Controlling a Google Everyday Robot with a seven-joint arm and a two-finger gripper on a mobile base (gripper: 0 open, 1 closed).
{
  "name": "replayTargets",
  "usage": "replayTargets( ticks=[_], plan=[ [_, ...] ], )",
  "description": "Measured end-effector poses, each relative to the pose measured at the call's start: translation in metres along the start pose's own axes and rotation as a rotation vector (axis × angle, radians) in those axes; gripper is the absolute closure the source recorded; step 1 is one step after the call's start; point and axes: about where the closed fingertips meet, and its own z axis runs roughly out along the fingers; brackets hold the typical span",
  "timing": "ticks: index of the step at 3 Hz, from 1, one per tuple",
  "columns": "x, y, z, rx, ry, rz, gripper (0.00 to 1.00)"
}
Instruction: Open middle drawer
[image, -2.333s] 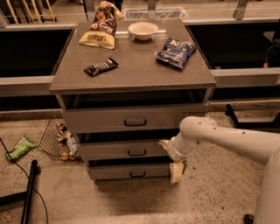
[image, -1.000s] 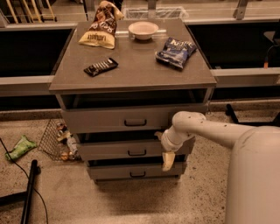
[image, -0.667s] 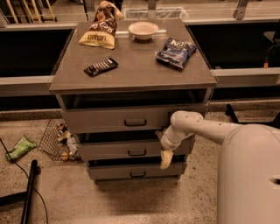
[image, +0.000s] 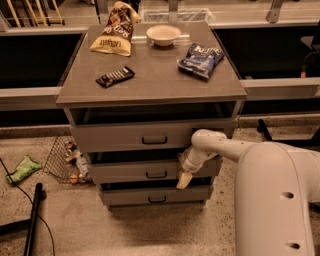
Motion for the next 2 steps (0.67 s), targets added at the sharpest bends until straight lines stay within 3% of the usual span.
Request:
replayTargets(
  ticks=[2],
  plan=[
    [-0.0032, -0.0006, -0.0074, 0.000, 0.000, 0.000, 0.72]
  ],
)
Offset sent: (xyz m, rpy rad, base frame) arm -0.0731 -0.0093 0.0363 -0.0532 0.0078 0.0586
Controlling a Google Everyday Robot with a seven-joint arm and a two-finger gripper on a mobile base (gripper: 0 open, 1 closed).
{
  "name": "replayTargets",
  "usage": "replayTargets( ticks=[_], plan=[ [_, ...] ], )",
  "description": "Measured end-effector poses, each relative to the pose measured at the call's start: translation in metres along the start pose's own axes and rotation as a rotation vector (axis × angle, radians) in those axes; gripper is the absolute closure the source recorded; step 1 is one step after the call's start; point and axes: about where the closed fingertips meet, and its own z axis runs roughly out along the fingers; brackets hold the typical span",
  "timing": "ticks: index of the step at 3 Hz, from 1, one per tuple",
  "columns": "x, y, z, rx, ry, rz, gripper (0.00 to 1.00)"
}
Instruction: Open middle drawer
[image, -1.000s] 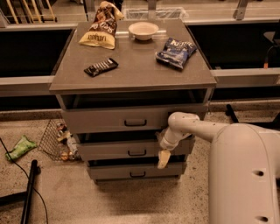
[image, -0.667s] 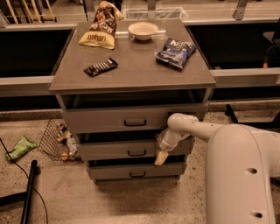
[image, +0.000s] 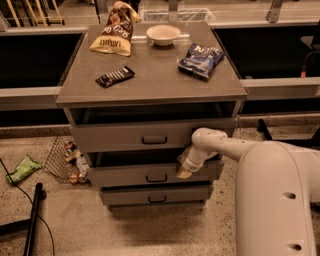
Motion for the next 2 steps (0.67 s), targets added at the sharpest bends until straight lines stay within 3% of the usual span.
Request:
replayTargets(
  ticks=[1, 2],
  plan=[
    [-0.0030, 0.0115, -0.0067, -0.004, 0.001, -0.016, 0.95],
    [-0.0030, 0.0115, -0.0067, -0.004, 0.001, -0.016, 0.91]
  ],
)
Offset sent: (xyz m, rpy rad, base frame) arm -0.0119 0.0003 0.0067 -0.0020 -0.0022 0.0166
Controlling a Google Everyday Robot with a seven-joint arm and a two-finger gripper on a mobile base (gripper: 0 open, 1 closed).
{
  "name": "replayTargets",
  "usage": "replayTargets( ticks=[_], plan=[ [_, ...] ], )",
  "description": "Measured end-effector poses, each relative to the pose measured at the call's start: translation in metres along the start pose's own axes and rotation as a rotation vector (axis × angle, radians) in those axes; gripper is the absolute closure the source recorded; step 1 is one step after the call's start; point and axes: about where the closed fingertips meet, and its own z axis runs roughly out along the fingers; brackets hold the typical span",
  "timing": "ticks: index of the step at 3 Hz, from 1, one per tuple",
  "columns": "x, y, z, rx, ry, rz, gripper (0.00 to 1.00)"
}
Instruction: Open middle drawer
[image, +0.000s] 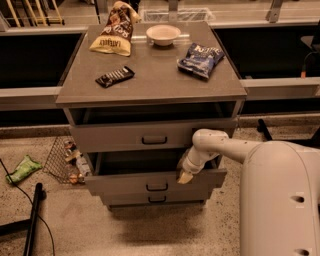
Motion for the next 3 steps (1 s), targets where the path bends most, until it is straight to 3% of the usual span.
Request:
replayTargets(
  ticks=[2, 3],
  plan=[
    [0.0000, 0.0000, 0.0000, 0.000, 0.000, 0.000, 0.45],
    [0.0000, 0.0001, 0.0001, 0.000, 0.000, 0.000, 0.14]
  ],
)
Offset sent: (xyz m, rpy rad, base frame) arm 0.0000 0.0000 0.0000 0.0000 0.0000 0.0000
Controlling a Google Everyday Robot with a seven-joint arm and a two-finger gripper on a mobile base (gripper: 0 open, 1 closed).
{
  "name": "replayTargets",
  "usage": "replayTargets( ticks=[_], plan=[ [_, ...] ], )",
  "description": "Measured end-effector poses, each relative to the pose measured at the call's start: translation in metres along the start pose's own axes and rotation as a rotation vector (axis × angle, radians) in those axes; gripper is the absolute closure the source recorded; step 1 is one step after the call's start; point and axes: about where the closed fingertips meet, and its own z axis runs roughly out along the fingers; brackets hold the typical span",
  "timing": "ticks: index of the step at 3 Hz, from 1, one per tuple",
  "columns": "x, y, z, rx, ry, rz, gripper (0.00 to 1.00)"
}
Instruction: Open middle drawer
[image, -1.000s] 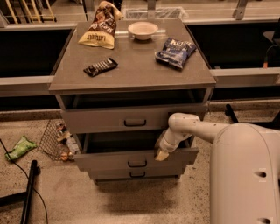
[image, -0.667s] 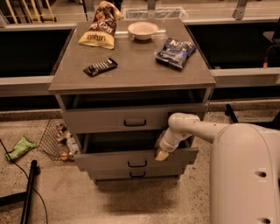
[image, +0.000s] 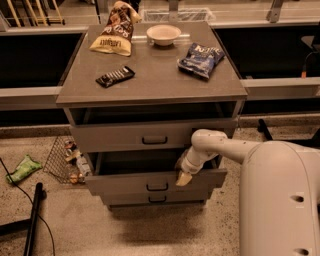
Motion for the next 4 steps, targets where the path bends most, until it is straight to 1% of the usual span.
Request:
replayTargets(
  ticks=[1, 2, 3, 4],
  plan=[
    [0.000, 0.000, 0.000, 0.000, 0.000, 0.000, 0.00],
    [-0.001, 0.006, 0.001, -0.014, -0.021, -0.007, 0.00],
    [-0.002, 0.028, -0.002, -0.081, -0.047, 0.001, 0.00],
    [-0.002, 0.055, -0.006, -0.165, -0.041, 0.023, 0.00]
  ],
)
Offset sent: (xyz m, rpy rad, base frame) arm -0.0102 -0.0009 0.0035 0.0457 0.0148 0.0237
